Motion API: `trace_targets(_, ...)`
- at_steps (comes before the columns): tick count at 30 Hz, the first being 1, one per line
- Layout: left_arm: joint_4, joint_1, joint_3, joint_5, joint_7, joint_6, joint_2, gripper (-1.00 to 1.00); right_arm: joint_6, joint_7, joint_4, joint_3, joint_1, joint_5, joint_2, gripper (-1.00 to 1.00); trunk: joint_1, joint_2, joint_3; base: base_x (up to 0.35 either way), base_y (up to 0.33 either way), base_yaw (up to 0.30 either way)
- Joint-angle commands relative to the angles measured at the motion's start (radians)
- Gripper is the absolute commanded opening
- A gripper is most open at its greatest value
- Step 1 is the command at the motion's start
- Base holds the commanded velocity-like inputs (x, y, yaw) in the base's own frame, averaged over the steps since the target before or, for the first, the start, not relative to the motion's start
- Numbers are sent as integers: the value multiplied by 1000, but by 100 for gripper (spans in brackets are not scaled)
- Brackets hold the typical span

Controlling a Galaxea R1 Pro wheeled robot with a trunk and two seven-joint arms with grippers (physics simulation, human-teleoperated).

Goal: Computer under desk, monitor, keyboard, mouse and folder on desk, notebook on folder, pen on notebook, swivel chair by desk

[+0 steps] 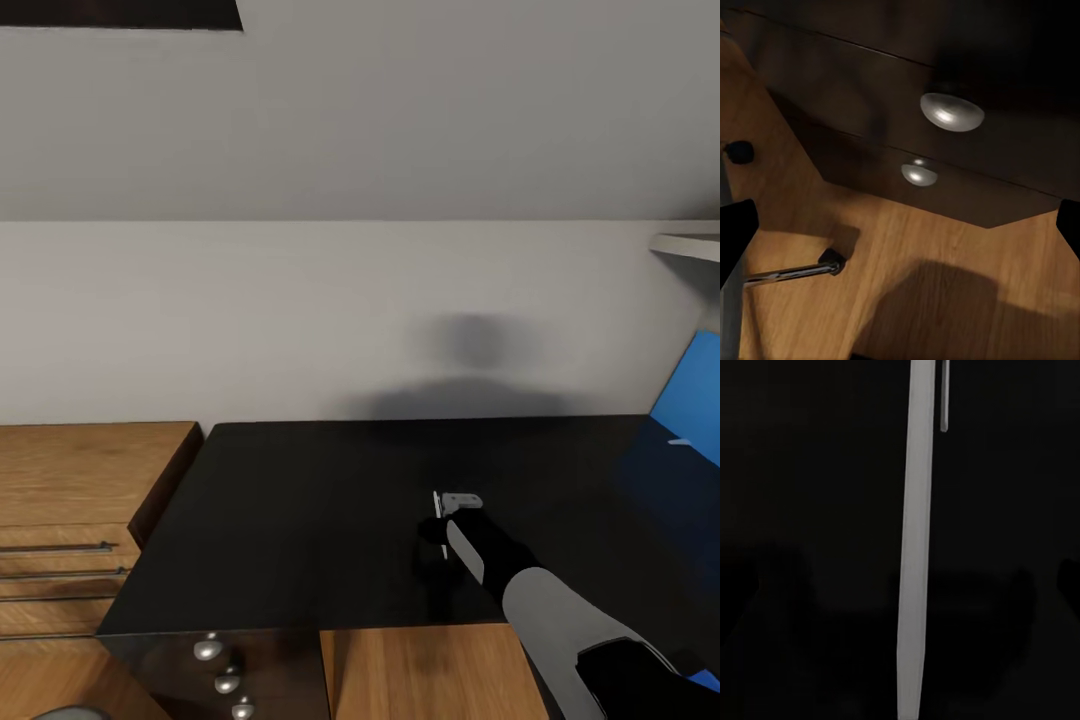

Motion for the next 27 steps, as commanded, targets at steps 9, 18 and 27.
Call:
trace_targets(9, -3, 0, 4, 6, -9, -1, -1, 100, 3, -8, 0, 9, -1, -11, -1, 100, 0, -1, -1, 0, 0, 0)
trace_targets(18, -3, 0, 5, 6, -8, 0, -1, 100, 2, -8, 0, 9, -1, -11, -1, 100, 19, -36, -17, 0, 0, 0)
trace_targets(27, -3, 0, 15, 6, -9, 0, -1, 100, 2, -8, 0, 8, -1, -11, -1, 100, 19, -36, -17, 0, 0, 0)
